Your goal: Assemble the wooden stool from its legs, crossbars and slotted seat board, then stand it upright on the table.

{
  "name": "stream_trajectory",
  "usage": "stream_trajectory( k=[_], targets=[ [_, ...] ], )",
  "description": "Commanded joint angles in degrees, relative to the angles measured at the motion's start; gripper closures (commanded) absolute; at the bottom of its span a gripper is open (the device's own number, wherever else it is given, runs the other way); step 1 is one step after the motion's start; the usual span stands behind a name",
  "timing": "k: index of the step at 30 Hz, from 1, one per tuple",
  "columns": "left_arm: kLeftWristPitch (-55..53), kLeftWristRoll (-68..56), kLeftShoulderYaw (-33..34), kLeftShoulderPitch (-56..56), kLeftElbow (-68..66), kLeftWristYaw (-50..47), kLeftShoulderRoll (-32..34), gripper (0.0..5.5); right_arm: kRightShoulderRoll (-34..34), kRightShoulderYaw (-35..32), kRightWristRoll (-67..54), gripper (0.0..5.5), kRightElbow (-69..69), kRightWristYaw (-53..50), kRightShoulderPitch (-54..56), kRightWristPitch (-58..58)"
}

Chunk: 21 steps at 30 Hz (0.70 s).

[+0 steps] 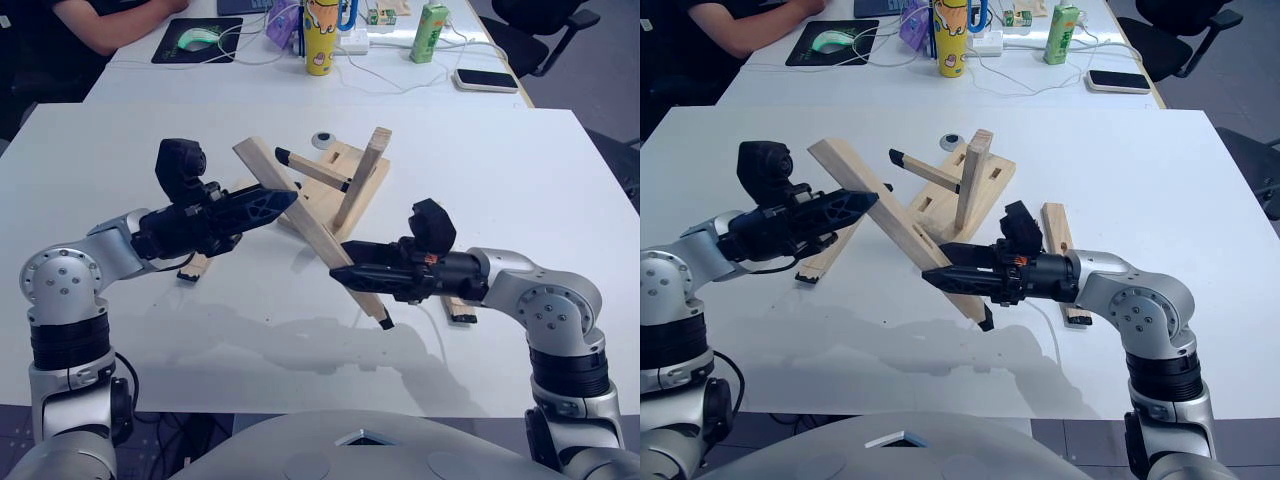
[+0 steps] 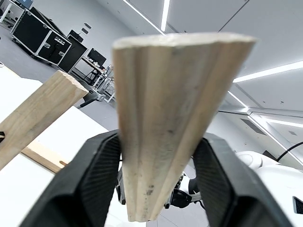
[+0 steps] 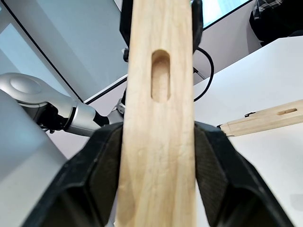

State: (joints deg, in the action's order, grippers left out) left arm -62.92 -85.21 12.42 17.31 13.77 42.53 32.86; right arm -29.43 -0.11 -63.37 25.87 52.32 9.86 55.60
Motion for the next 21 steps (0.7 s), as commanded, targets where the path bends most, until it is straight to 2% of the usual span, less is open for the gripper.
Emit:
stream_trajectory(
  k=[1, 4, 5, 13, 15, 17, 21],
  targets=[
    [0.0, 1.4, 0.1, 0.0, -0.5, 0.4, 1.1, 3.32, -0.5, 0.1, -0.2, 3.43, 0.5, 0.3, 0.1, -0.6],
    [0.2, 2.0, 0.3, -0.5, -0.6, 0.7, 1.2, 3.33, -0.8, 0.0, -0.3, 3.43, 0.1, 0.3, 0.0, -0.5],
    [0.3, 2.4, 0.2, -0.8, -0.5, 0.7, 1.2, 3.33, -0.8, -0.1, -0.5, 3.07, -0.2, 0.5, 0.1, -0.4],
    [1.0, 3.9, 0.8, -2.6, -0.3, 1.5, 1.0, 3.41, -1.4, -1.3, -0.5, 1.92, -1.9, 0.9, 0.3, -0.6],
    [1.3, 4.8, 1.2, -3.0, -0.4, 1.8, 1.4, 3.41, -2.8, -1.1, 2.5, 1.67, -2.5, 1.2, -0.2, -2.1],
    [1.9, 5.4, 2.3, -3.8, -0.6, 1.9, 2.0, 3.41, -5.2, 1.5, 10.5, 1.36, -3.9, 1.8, -0.9, -6.8],
    [2.7, 6.5, 4.3, -5.3, -0.8, 2.1, 2.9, 3.41, -5.9, 7.2, 26.1, 1.33, -9.6, -1.2, -0.3, -17.1]
  ],
)
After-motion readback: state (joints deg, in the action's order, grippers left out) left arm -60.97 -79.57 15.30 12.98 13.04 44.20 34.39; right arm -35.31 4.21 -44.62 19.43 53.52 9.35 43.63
